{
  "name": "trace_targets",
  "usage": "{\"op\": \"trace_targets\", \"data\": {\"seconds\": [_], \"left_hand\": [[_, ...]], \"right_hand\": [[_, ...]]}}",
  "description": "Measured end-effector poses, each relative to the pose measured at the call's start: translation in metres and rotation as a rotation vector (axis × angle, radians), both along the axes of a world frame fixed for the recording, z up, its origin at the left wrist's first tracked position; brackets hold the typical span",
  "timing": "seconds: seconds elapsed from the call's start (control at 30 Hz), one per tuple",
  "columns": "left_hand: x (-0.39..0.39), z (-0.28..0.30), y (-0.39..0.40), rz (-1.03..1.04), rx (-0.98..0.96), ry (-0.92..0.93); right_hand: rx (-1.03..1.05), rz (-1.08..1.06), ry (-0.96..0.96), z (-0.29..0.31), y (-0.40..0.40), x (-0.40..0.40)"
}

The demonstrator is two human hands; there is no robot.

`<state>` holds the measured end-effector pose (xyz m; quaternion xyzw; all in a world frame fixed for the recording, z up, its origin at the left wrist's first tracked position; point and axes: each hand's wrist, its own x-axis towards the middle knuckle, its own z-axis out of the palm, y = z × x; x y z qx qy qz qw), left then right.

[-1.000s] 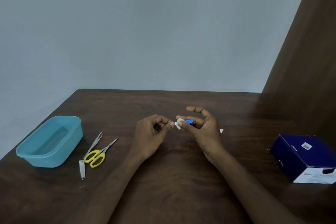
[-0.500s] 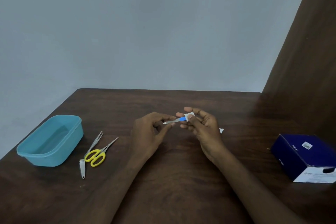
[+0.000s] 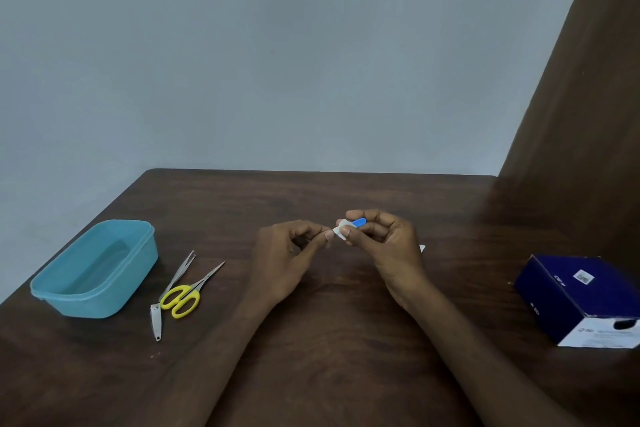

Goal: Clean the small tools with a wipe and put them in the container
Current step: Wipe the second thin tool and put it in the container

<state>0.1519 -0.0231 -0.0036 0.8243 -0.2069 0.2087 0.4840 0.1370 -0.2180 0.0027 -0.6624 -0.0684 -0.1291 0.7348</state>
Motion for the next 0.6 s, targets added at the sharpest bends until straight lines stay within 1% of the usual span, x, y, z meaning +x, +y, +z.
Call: {"op": "trace_targets", "data": {"seconds": [0.17,0.37,0.6], "left_hand": [[0.0005,0.0014,-0.0005,0.01,-0.035,0.017],[-0.0001,0.0029,-0.0007,-0.004,-0.044,0.008],[0.0019,0.0014,0.0008,-0.02,-0.037,0.061]], "right_hand": [[0.0,0.026,-0.019,-0.0008,0.002,0.0018],[0.095,0.009,-0.016,-0.0021,0.0029,0.0072],[0.016,0.002,-0.029,-0.0003,0.002,0.0037]]}}
